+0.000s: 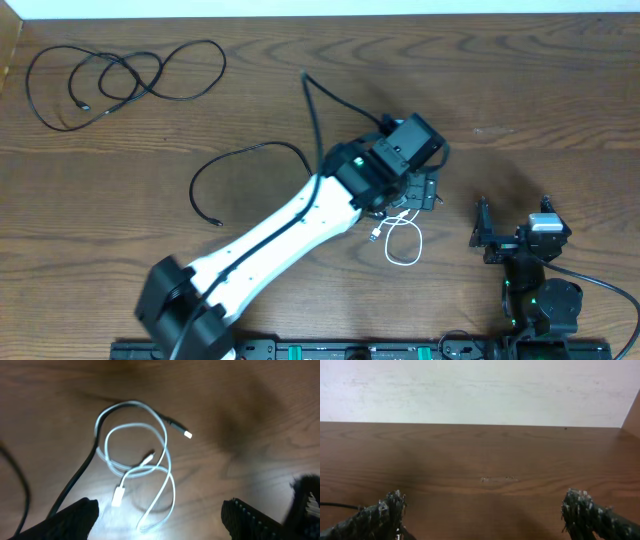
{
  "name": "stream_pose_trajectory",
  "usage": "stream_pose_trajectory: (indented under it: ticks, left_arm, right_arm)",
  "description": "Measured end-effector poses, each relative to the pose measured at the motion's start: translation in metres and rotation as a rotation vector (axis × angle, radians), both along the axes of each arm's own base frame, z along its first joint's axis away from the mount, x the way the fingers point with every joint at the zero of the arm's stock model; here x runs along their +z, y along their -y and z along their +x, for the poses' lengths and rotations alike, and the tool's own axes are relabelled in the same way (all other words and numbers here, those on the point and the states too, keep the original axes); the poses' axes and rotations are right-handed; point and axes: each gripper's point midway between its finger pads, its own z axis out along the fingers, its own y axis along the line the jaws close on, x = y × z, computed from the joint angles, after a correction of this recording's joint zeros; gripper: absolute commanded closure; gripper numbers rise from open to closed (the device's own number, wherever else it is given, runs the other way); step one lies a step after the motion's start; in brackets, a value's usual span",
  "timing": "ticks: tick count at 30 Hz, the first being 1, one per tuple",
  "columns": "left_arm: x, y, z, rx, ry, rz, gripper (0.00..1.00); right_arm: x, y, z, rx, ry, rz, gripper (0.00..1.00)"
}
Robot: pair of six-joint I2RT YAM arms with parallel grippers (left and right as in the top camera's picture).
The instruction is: Untangle cables
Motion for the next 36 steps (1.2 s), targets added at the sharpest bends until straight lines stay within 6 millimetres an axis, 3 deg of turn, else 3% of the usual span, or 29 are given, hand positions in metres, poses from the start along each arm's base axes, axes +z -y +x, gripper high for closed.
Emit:
stream_pose_trajectory:
  ticks: [9, 12, 15, 20, 27, 30, 36]
  left_arm:
    - [-0.077, 0.021, 0.016, -0.053, -0.044, 0.091, 0.17]
    - [-0.097, 0.023, 0.018, -0.059, -0.061, 0.113, 0.31]
    - [-0.112, 0.024, 0.019, -0.057, -0.077, 0.132, 0.37]
    - [-0.114, 0.029, 0.023, -0.054, -0.064, 0.114, 0.58]
    - [-0.114, 0.030, 0.024, -0.055, -0.060, 0.110, 0.72]
    - [-0.114, 0.030, 0.024, -0.053, -0.060, 0.110, 0.92]
    - [-0.114, 0.030, 0.024, -0.055, -0.060, 0.110, 0.93]
  right_arm:
    - [0.000, 0.000, 0.000, 0.000, 0.000, 0.000, 0.01]
    - [0.000, 0.000, 0.000, 0.000, 0.000, 0.000, 0.01]
    - [0.000, 0.000, 0.000, 0.000, 0.000, 0.000, 0.01]
    - [0.000, 0.000, 0.000, 0.000, 0.000, 0.000, 0.01]
    - [0.000, 0.000, 0.000, 0.000, 0.000, 0.000, 0.01]
    - [0.000, 0.000, 0.000, 0.000, 0.000, 0.000, 0.01]
    - [0.000, 0.000, 0.000, 0.000, 0.000, 0.000, 0.01]
